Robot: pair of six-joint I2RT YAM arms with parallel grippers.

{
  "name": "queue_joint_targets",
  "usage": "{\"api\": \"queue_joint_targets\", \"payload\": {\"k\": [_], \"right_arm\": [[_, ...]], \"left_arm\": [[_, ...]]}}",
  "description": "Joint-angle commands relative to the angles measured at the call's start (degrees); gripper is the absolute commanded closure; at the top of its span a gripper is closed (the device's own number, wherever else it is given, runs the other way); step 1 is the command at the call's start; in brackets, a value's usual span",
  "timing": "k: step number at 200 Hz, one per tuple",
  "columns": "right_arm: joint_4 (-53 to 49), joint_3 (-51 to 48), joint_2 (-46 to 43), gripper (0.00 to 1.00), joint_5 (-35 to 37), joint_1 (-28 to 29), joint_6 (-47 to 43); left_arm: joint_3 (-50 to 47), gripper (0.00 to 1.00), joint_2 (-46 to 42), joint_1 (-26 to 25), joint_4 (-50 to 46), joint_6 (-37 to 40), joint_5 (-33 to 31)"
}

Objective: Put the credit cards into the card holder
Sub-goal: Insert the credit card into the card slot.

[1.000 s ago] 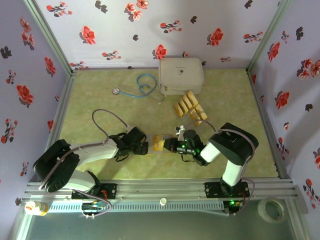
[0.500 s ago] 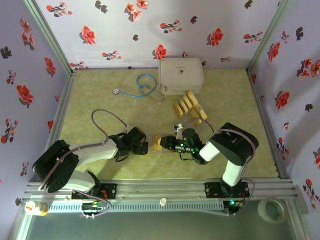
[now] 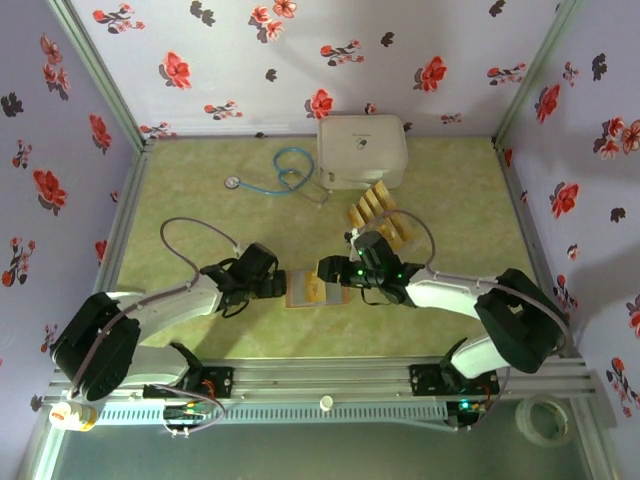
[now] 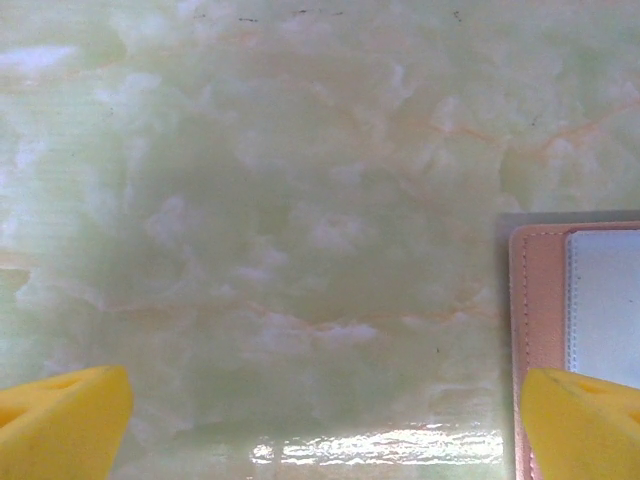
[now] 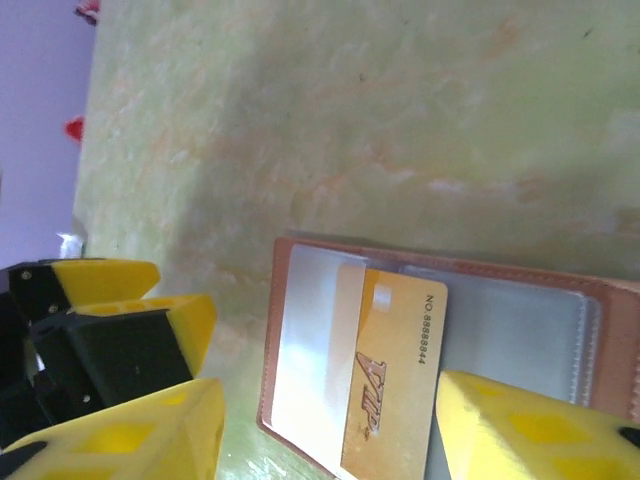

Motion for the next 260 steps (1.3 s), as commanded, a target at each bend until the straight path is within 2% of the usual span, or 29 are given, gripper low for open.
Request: {"api": "queue_joint_targets", "payload": {"k": [1,22,39,53,98,260], "right_arm": [[-16.44,4.2,-0.08,0.54,6.71,0.39,-3.93],[-20.57,6.54,1.87,0.79,8.14,0.57,-4.41],[-22.67,8.35,3.95,0.9,9.05,1.16,-4.84],[-23.89,9.59,5.54,0.95,9.89,1.91,-5.1],[-24.8,12.09,10.09,1.0,11.31,4.14,-5.22],[-26.56,18.44,15.81,1.0,11.4,7.89,-5.53]], "left_arm": [[-0.05,0.0,0.29,0.48,-2.01,0.46,0.03],[0.07,0.0,0.68,0.48,-3.01,1.17,-0.27],[0.38,0.0,1.38,0.46,-4.0,1.86,-0.67],[0.86,0.0,1.98,0.46,-4.66,2.32,-0.81],[2.26,0.0,4.54,0.49,-5.89,3.74,-1.12],[5.55,0.0,11.61,0.39,-3.48,6.03,1.59]]}}
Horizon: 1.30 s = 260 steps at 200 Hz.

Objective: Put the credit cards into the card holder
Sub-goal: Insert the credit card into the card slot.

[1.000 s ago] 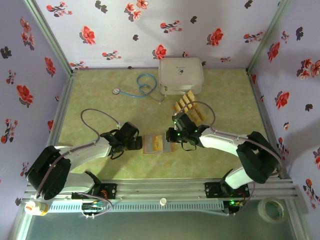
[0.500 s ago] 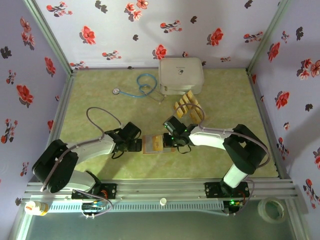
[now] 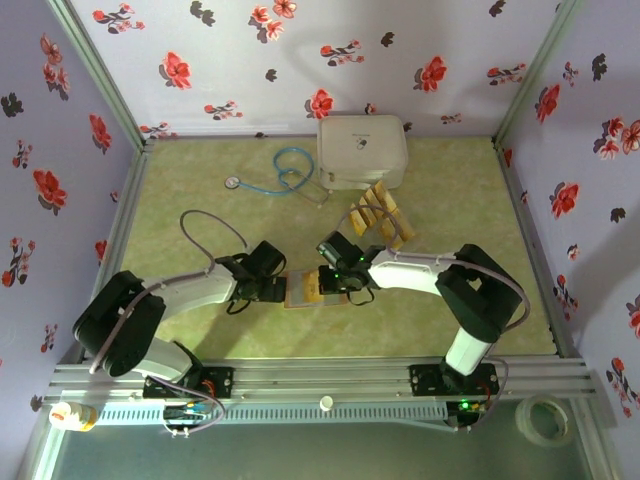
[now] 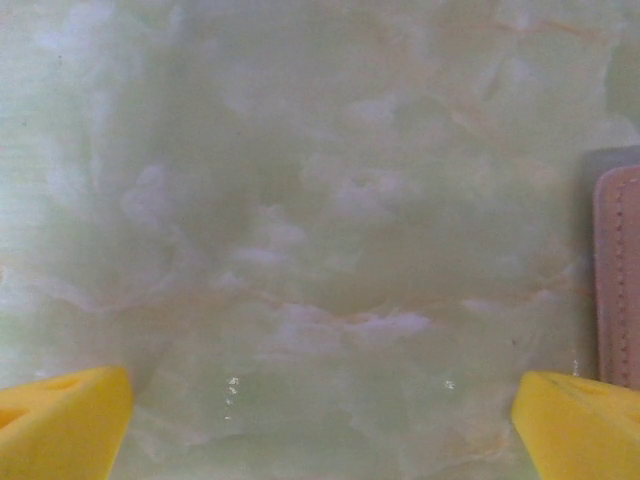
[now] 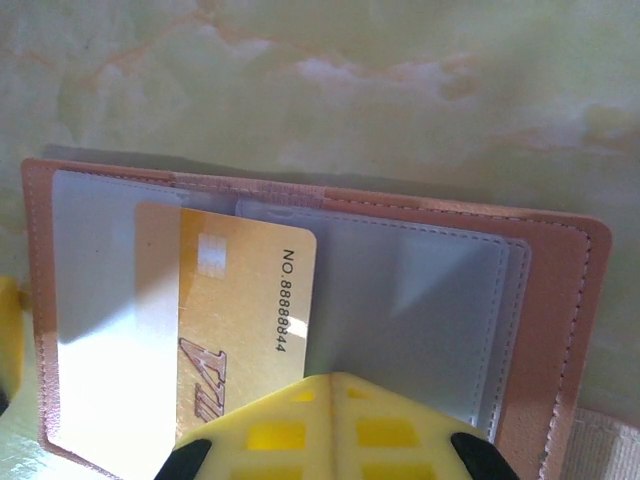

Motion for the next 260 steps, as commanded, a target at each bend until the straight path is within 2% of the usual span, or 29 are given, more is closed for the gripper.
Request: {"api": "queue_joint_targets", "payload": {"k": [1,119,178,260], "right_arm": [[-1.6,1.94,0.79,1.0,0.97,0.88,-0.73],[-0.8,6.8,4.79,1.0,-1.13,3.4,-0.19],[-6.29,7.6,0.18,1.0,3.93,3.1,-3.11],[-6.71,7.58,3.01,1.0,4.84,2.86,-3.48]], "left_arm": [[1.04,0.0,2.25,0.3,1.44,0.84,1.16],[0.65,0.0,3.31,-0.03,3.01,0.48,1.93],[0.23,0.0,3.53,-0.09,3.61,0.39,2.0],[-0.1,0.0,3.34,-0.17,3.95,0.41,1.99]]}}
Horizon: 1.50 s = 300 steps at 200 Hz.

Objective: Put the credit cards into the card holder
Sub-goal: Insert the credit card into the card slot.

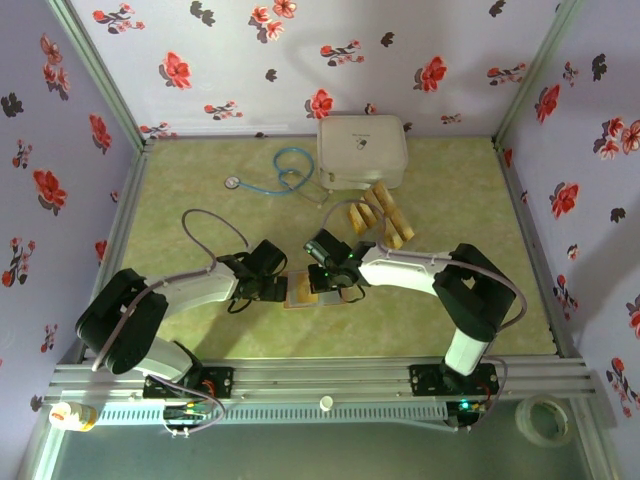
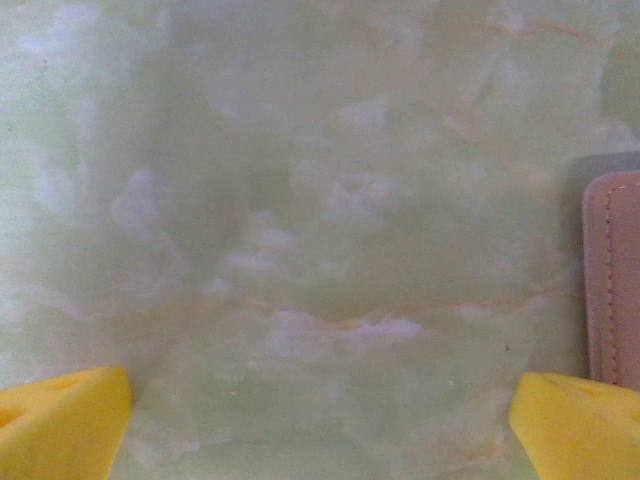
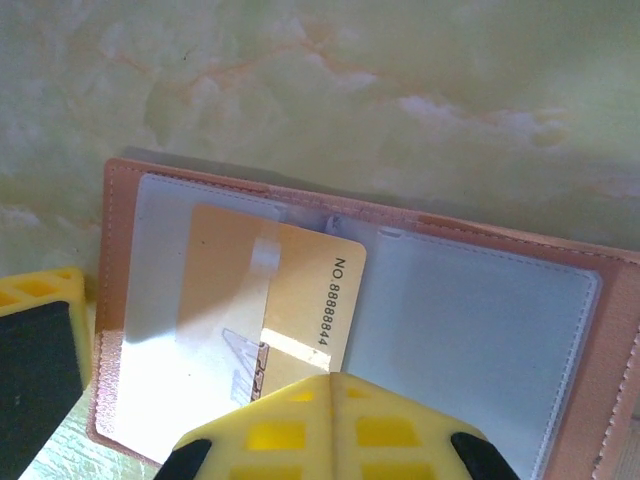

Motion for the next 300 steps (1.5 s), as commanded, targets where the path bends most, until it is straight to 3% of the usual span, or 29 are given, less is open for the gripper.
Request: {"api": "queue_joint_targets", "payload": {"k": [1,224,300], "right_arm": [[-1.4,1.35,1.44,1.0,1.61,-0.08,-0.9],[1.08,6.87,6.36,1.0,-3.94,2.43,0.86],[-2.28,4.84,0.66,1.0,0.9,1.59,-0.59]], "left_arm": [[-0.6,0.0,2.45,-0.2,3.89,0.2,1.52],[-0.57,0.0,2.96,-0.31,4.76,0.17,1.85],[-1.89,0.0,-6.99,3.32,-0.45,0.85,0.07]]}}
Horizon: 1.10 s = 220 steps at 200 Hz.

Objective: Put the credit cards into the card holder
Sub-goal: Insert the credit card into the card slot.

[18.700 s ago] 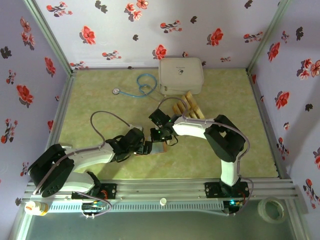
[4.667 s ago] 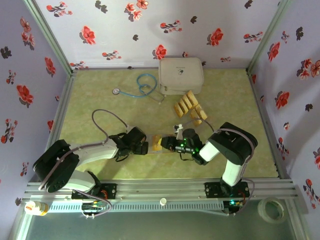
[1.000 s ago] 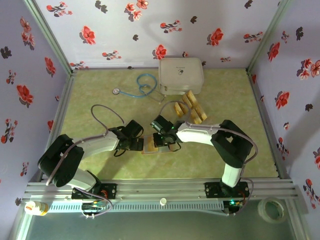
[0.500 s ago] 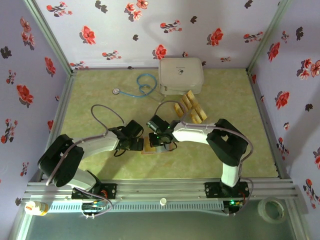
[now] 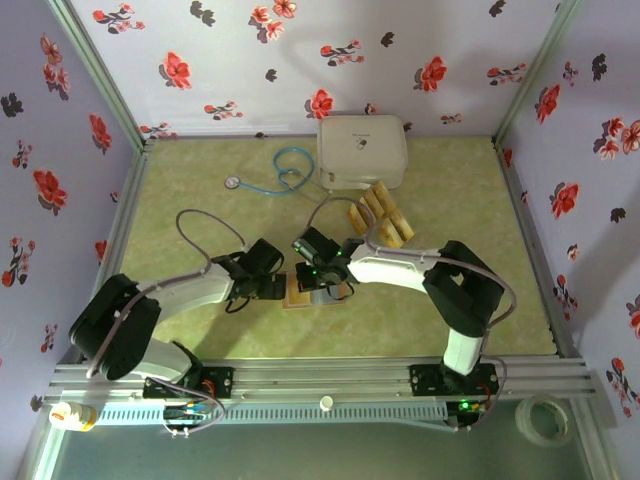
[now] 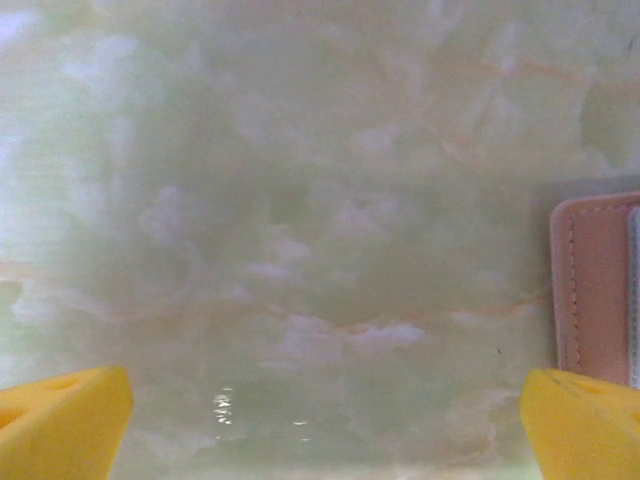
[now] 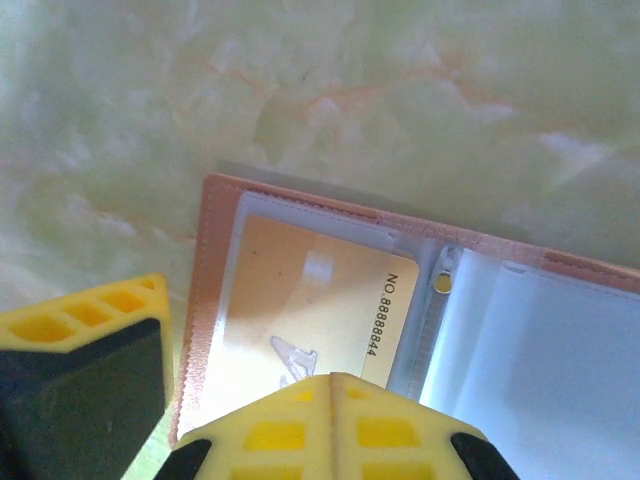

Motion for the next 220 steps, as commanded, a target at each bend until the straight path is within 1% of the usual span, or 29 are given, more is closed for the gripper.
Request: {"api": "queue_joint_targets", "payload": {"k": [1,21,62,144,220], "right_arm": [[-1.8,-0.82,-2.38,1.0,2.45,-0.47,-0.6],[-1.36,-1.28,-1.65,1.0,2.28,-0.88,-0.68],[-0.67,-1.63,0.63,1.0,2.14,-1.02,-0.61],[0.45,-2.42,2.32,1.0,1.95,-1.16,-0.45],[0.33,0.01,4.52,1.0,0.93,-1.18,-0.69]], "left_arm": [[-1.06,0.0,-3.48,1.76,-0.75,0.91,0.01],[-1.08,0.0,-3.57,2.32,-1.05,1.52,0.07],[-0.51,0.0,-0.35,2.35,-0.1,2.12,0.67],[0.41,0.0,3.82,2.36,1.86,3.56,1.78],[0.85,0.0,6.52,2.33,3.29,4.12,2.7]]}}
